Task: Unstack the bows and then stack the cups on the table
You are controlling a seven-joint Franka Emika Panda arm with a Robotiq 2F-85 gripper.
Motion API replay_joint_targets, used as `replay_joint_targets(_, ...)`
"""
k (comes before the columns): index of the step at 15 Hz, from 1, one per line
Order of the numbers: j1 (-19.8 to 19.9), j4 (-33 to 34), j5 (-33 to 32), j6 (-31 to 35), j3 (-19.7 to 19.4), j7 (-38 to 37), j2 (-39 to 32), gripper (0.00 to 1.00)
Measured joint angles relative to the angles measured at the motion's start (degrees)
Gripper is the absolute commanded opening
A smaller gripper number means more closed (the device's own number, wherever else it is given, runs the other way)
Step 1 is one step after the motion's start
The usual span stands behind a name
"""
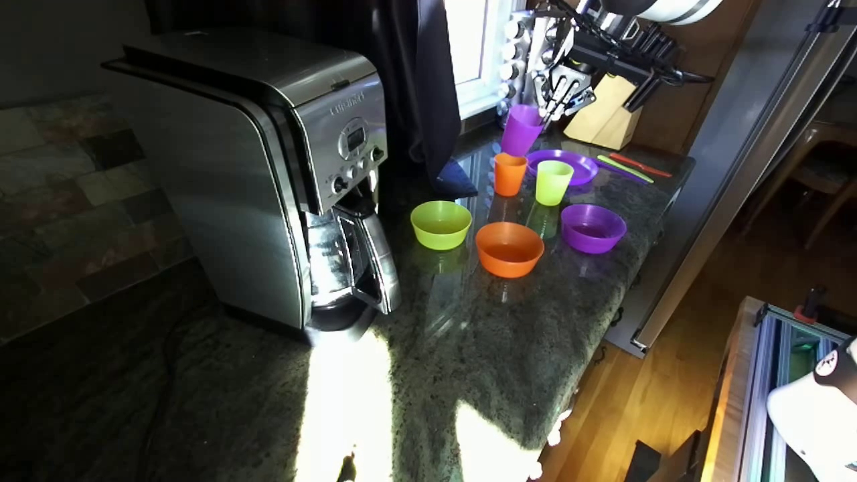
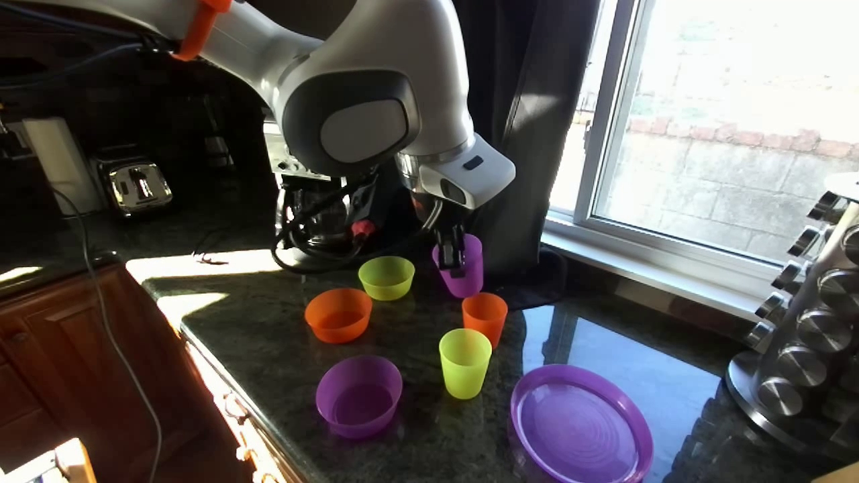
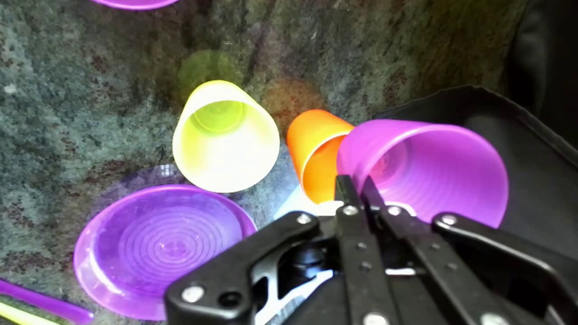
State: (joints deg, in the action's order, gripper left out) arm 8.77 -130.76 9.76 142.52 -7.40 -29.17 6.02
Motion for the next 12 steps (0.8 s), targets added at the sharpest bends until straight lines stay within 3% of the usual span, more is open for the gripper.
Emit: replay_joint_targets(12, 0.5, 0.4, 3.1, 2.7, -1.1, -0.2, -2.9, 0.01)
